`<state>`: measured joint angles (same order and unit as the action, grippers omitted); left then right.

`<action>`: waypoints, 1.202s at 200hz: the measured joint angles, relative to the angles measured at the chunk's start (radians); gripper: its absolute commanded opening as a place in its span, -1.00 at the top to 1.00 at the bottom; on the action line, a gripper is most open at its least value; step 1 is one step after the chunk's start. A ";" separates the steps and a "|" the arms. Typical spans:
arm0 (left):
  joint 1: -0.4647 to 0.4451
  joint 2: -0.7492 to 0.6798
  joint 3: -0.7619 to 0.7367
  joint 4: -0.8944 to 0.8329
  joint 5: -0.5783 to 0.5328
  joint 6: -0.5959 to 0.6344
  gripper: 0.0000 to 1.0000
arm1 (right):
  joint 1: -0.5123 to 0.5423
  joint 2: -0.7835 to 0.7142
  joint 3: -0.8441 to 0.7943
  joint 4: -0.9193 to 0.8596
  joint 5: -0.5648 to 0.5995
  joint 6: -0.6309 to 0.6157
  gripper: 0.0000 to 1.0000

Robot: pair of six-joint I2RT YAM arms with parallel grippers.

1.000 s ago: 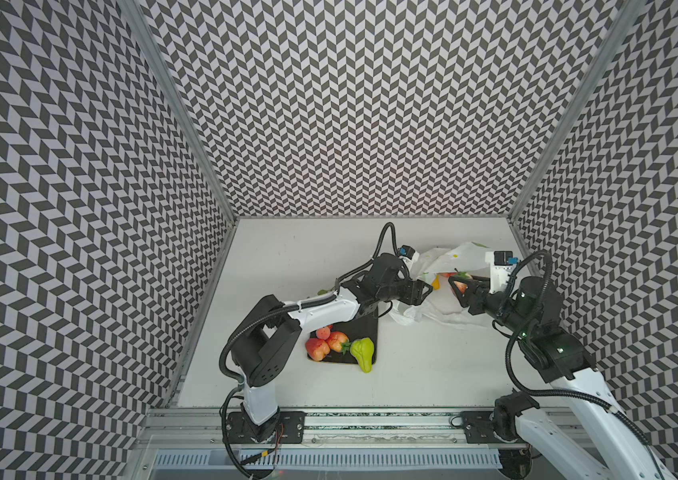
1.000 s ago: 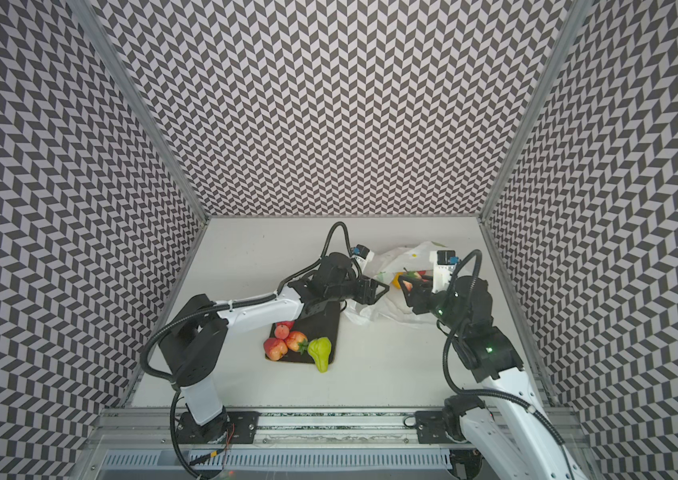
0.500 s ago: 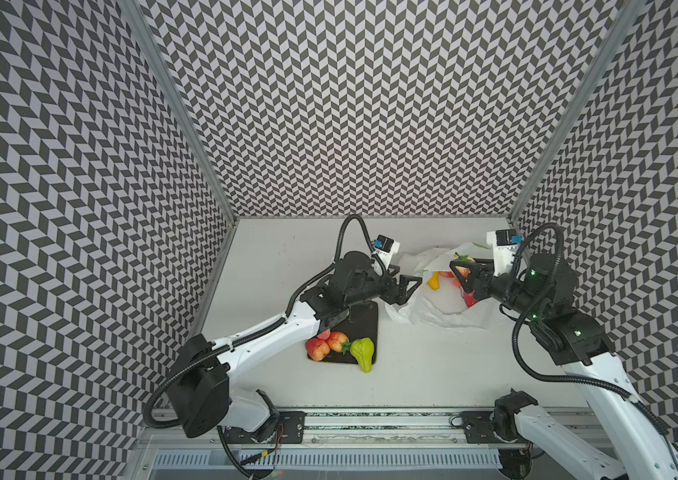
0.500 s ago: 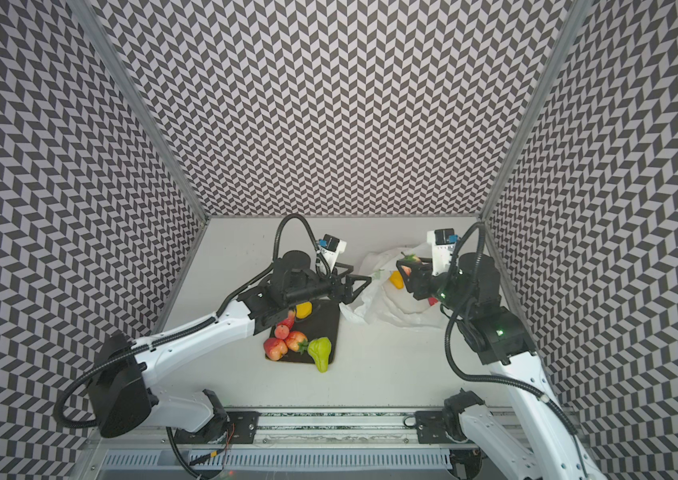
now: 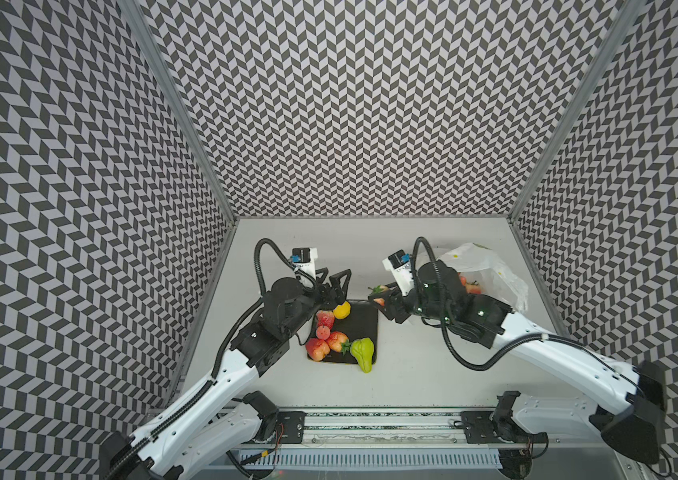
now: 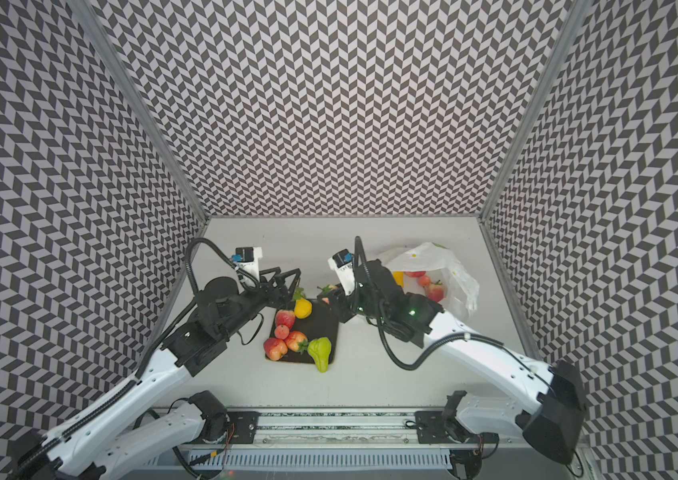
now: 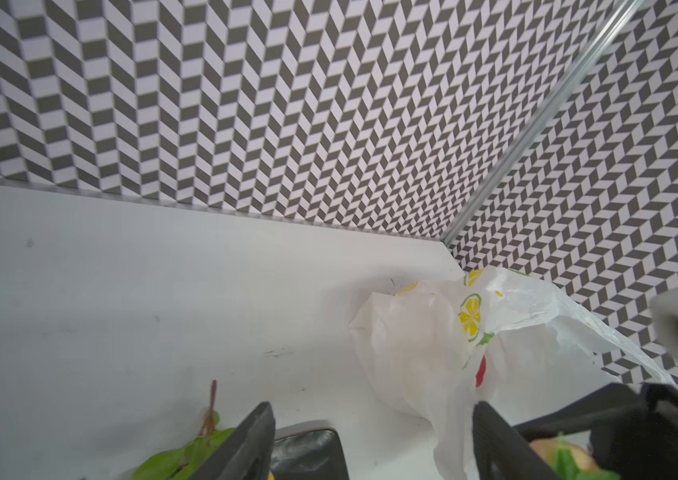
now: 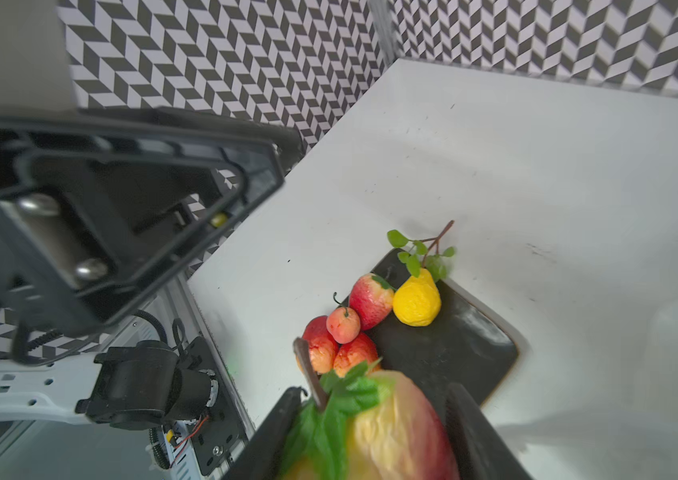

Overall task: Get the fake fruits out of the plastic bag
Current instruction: 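Carry the peach over the black tray with the right gripper while the left withdraws, then lower the peach onto the tray and open the right gripper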

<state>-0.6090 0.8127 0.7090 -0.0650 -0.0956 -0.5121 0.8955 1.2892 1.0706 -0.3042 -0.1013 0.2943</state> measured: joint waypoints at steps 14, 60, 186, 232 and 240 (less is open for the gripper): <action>0.023 -0.060 -0.032 -0.019 -0.029 -0.020 -0.47 | 0.015 0.077 0.000 0.037 0.013 0.024 0.00; 0.056 -0.120 -0.080 -0.072 -0.072 -0.064 -0.44 | 0.017 0.261 -0.021 0.145 0.123 0.162 0.03; 0.058 -0.119 -0.094 -0.095 -0.074 -0.079 -0.43 | 0.017 0.524 0.002 0.294 0.337 0.422 0.03; 0.060 -0.119 -0.094 -0.095 -0.073 -0.082 -0.42 | 0.009 0.578 0.040 0.318 0.345 0.439 0.00; 0.060 -0.119 -0.094 -0.095 -0.073 -0.082 -0.42 | 0.007 0.585 0.040 0.320 0.346 0.442 -0.03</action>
<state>-0.5491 0.6937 0.6147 -0.1604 -0.1688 -0.5938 0.9028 1.8740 1.1107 0.0154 0.2451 0.7361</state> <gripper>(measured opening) 0.711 0.505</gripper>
